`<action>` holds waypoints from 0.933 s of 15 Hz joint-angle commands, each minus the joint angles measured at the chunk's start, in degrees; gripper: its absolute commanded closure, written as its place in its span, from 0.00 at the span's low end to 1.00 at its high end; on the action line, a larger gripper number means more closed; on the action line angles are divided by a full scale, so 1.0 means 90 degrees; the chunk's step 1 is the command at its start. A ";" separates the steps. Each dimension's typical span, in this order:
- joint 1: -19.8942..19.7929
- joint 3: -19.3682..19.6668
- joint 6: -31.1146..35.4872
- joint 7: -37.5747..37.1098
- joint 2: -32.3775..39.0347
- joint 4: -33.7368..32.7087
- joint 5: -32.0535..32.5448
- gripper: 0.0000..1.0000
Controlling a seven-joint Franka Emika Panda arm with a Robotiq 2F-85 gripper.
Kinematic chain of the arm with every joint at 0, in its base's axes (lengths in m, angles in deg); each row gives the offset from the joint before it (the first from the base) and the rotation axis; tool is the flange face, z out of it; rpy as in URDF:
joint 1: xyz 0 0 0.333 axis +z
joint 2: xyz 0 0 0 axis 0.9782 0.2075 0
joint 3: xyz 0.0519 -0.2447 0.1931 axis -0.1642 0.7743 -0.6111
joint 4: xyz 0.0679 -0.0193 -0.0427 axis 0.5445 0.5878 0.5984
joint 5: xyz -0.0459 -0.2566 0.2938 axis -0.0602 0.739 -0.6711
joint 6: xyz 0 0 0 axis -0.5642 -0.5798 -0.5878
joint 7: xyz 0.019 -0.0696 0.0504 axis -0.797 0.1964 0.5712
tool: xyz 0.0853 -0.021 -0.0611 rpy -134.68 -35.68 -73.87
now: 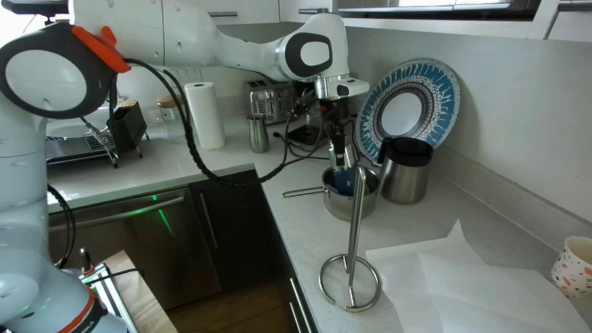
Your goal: Put the silver bottle in the pot
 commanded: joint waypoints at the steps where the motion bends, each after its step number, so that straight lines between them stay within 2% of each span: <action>1: -0.0311 0.0047 -0.0442 -0.0229 0.0386 -0.0249 -0.0808 0.82; 3: -0.0618 0.0052 -0.0394 -0.0004 0.0453 -0.0289 -0.1396 0.95; 10: -0.1451 0.0026 -0.0367 0.0096 0.0445 -0.0308 -0.3537 0.94; 14: -0.1626 -0.0203 -0.0403 0.0516 0.0446 -0.0386 -0.4731 0.95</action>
